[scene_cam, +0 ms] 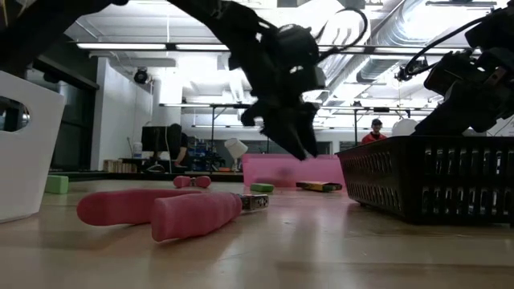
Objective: Pick & Place School Supplies
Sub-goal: Put the yellow crayon box into the pink bin
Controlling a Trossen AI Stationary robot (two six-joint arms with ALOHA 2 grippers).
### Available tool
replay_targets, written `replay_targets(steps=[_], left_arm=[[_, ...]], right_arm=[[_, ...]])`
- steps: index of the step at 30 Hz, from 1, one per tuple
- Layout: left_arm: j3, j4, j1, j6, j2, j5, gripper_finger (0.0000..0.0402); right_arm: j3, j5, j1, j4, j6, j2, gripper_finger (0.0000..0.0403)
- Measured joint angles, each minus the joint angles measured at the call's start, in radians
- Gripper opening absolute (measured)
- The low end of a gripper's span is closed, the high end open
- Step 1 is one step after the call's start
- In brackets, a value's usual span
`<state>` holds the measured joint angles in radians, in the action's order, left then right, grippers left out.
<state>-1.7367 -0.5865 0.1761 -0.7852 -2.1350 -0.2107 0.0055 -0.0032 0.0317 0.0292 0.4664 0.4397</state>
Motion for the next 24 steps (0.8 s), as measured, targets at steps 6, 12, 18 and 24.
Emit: replay_targets(steps=[6, 12, 18, 24], left_arm=[[0.0, 0.009, 0.005, -0.006, -0.008, 0.003, 0.0229], [0.0, 0.023, 0.005, 0.066, -0.008, 0.005, 0.0229], [0.0, 0.023, 0.004, 0.085, -0.008, 0.005, 0.023], [0.0, 0.023, 0.003, 0.087, -0.008, 0.004, 0.023]], right_arm=[[0.0, 0.0, 0.0, 0.002, 0.0, 0.001, 0.011], [0.0, 0.0, 0.0, 0.0, 0.0, 0.002, 0.011], [0.0, 0.0, 0.0, 0.0, 0.0, 0.002, 0.011], [0.0, 0.0, 0.0, 0.001, 0.0, 0.002, 0.011]])
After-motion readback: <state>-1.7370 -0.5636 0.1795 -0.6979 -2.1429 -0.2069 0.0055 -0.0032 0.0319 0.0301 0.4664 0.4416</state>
